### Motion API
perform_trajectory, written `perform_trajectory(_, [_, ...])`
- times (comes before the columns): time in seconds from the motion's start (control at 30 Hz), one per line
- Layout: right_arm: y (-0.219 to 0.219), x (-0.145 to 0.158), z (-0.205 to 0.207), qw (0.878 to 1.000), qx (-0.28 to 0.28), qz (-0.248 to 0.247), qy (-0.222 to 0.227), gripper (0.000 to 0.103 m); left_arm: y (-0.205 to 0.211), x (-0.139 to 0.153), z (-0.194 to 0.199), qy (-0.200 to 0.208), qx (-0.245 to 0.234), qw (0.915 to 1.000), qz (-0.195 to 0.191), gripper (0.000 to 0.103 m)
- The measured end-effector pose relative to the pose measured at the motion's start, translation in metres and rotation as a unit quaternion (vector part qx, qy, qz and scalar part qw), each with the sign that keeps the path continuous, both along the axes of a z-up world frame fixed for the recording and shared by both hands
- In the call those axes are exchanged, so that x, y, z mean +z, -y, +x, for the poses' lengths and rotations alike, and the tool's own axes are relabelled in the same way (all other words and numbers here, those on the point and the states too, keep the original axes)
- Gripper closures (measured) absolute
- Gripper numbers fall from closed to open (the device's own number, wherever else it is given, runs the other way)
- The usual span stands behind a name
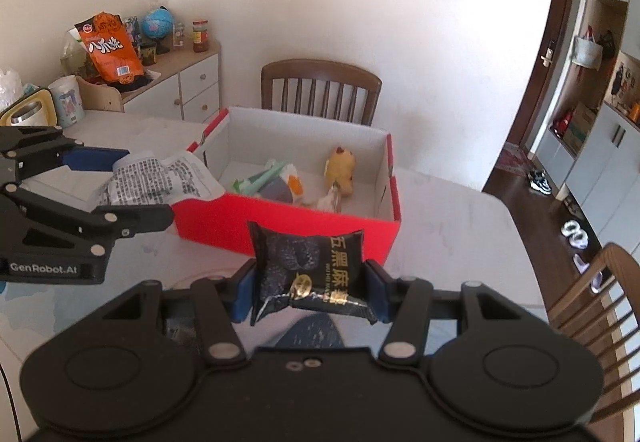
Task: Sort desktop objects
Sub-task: 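Lift the white packet and black snack bag with both grippers toward the red box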
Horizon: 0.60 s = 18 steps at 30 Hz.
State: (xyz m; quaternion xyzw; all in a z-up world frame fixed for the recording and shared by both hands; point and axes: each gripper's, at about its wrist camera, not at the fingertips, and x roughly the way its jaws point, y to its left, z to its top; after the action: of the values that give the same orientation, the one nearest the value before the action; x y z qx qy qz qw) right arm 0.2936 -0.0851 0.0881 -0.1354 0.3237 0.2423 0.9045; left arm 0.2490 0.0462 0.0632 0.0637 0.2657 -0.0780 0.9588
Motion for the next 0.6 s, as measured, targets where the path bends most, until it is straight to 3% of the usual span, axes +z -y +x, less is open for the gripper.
perform_trajectory(0.6, [-0.007, 0.004, 0.069, 1.0, 0.022, 0.013, -0.001, 0.048, -0.007, 0.006, 0.064, -0.007, 0.06, 0.9982, -0.007, 0.034])
